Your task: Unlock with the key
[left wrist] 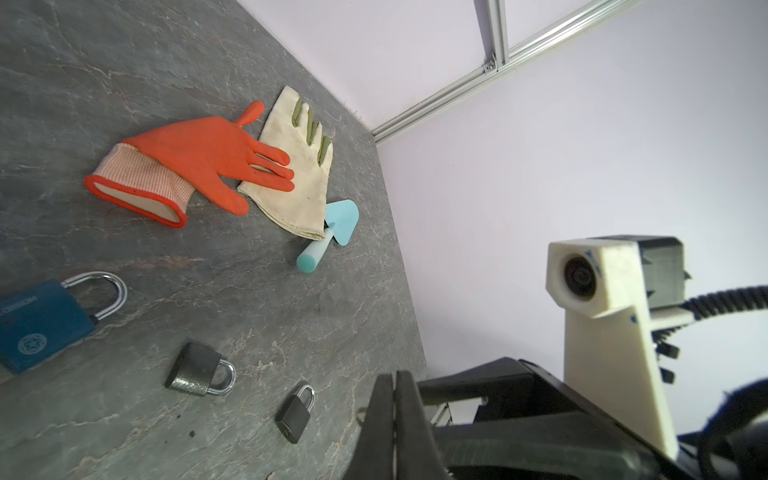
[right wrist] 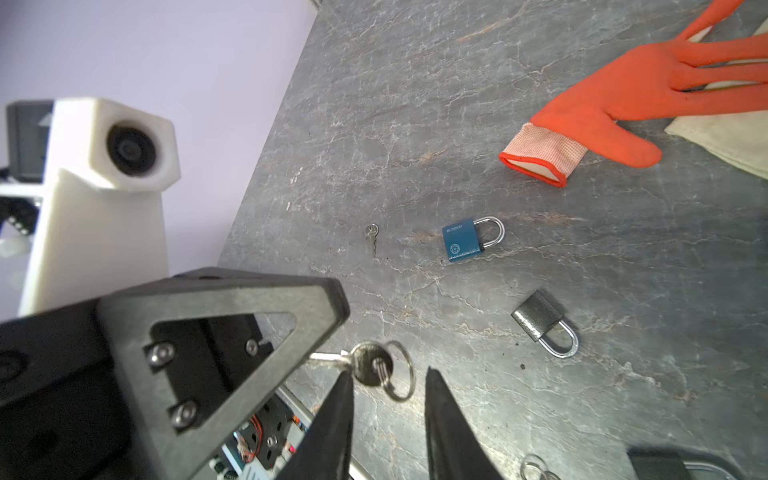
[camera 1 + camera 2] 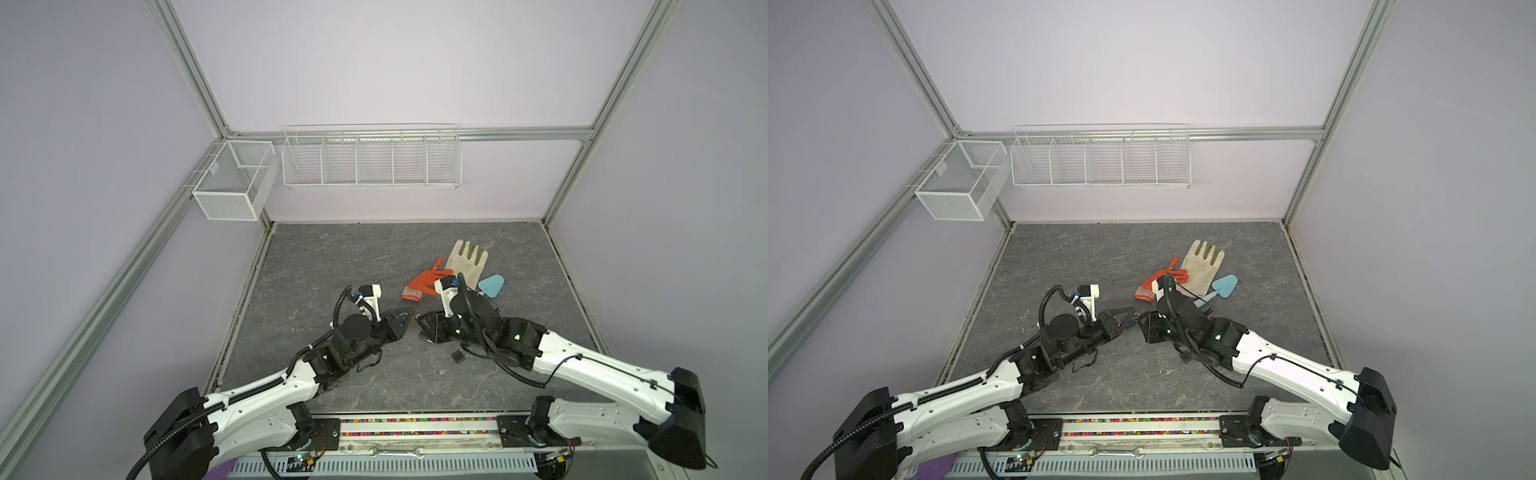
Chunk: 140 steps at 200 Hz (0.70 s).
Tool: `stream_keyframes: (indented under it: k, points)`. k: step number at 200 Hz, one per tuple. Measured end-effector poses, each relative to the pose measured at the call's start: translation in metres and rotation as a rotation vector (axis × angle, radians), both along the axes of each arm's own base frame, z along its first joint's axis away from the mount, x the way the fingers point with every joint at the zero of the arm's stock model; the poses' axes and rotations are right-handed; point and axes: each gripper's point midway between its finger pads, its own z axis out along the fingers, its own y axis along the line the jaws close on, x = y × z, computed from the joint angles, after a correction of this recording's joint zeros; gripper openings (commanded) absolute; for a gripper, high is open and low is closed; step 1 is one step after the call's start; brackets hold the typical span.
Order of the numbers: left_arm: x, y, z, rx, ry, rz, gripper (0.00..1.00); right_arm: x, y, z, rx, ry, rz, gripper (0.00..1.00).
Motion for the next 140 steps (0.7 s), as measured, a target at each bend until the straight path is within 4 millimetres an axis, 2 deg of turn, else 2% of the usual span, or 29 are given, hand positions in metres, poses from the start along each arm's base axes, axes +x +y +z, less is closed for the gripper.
stream_keyframes:
  k: [6,30,51,100,140]
  points:
    - [0.002,0.001,0.001,0.008,-0.013,-0.004,0.00,0.001,-0.002,0.002,0.024,0.001,0.005,0.41]
    - [0.010,0.006,0.006,0.022,-0.055,-0.025,0.00,0.006,-0.014,0.006,0.095,0.016,0.029,0.57]
    - [0.011,0.005,0.012,0.038,-0.096,-0.065,0.00,0.005,-0.017,0.012,0.162,0.028,0.088,0.61]
    - [0.002,-0.017,0.046,0.034,-0.209,-0.209,0.00,0.001,-0.015,0.031,0.292,0.022,0.248,0.60]
    - [-0.001,-0.027,0.056,0.036,-0.238,-0.276,0.00,-0.004,-0.013,0.044,0.345,-0.014,0.337,0.53]
